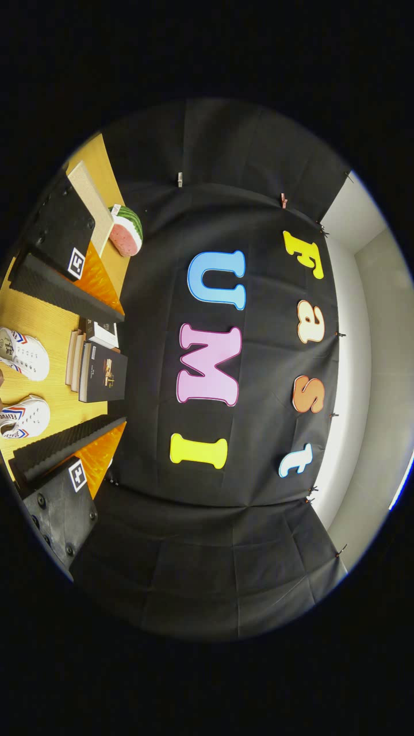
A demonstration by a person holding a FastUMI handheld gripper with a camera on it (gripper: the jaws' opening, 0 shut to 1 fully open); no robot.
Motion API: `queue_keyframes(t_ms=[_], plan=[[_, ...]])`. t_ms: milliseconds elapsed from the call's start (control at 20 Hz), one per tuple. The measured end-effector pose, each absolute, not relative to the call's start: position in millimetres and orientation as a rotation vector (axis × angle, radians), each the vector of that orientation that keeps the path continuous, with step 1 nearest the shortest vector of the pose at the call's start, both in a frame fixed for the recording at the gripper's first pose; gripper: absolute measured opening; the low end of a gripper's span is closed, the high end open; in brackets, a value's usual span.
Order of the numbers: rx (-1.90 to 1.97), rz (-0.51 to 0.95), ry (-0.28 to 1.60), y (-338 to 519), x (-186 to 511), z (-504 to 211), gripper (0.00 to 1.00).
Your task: Open the storage box then place both shoes into the box .Put the left shoe in first, then the right shoe, with the right side of both shoes facing outward in a uniform manner.
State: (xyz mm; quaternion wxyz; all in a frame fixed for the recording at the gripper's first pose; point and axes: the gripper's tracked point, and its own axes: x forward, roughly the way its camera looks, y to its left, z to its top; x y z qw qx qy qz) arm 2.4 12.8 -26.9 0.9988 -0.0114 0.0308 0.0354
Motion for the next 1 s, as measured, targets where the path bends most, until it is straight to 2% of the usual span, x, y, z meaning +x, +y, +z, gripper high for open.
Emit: queue_keyframes(t_ms=[550, 1000], plan=[[0.010, 0.120, 0.169, 34, 6, -54, 0.97], [0.140, 0.416, 0.452, 119, -20, -125, 0.98]])
